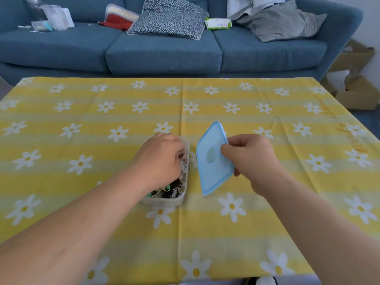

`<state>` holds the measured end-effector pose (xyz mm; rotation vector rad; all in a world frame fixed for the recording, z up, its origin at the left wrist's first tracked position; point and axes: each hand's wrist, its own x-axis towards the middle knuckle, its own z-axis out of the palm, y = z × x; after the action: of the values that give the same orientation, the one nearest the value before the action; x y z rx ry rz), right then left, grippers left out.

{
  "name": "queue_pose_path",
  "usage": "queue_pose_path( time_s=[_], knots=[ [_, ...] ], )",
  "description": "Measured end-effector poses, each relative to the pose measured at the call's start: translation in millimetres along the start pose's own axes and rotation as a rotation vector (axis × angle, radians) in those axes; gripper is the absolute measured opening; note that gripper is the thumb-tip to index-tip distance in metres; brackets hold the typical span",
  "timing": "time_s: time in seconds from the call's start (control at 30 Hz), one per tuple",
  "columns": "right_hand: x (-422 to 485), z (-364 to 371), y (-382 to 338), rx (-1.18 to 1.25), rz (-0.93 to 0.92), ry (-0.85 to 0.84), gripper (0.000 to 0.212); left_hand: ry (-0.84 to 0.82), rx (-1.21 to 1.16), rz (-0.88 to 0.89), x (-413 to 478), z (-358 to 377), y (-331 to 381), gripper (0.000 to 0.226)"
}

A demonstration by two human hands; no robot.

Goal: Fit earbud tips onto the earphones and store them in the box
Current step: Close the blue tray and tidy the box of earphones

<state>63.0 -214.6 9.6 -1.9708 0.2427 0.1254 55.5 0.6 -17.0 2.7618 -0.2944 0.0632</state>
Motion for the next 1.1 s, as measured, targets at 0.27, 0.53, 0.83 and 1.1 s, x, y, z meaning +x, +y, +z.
queue_pose_path(
  time_s=[0.27,0.53,0.83,1.1],
  knots=[
    [-52.9,54.5,-37.3,-0.354,-0.465,0.013,0.011,-0.122,-1.221,-0.507,-24.2,-52.6,32.9,0.030],
    [-53.1,82.1,-34.8,-0.336,-0.533,-0.034,0.028,0.005,-1.068,-0.677,-35.2,-51.7,-22.2,0.015],
    [-18.6,81.4,-17.6,-0.492,-0.156,-0.151,0.058,0.153,-0.653,-0.567,-28.5,-34.9,-55.4,0.016],
    [-18.1,80.3,-16.2,-0.576,-0.128,-0.247,0.058,-0.044,-0.357,-0.512,-32.2,-29.1,-64.1,0.026]
  ],
)
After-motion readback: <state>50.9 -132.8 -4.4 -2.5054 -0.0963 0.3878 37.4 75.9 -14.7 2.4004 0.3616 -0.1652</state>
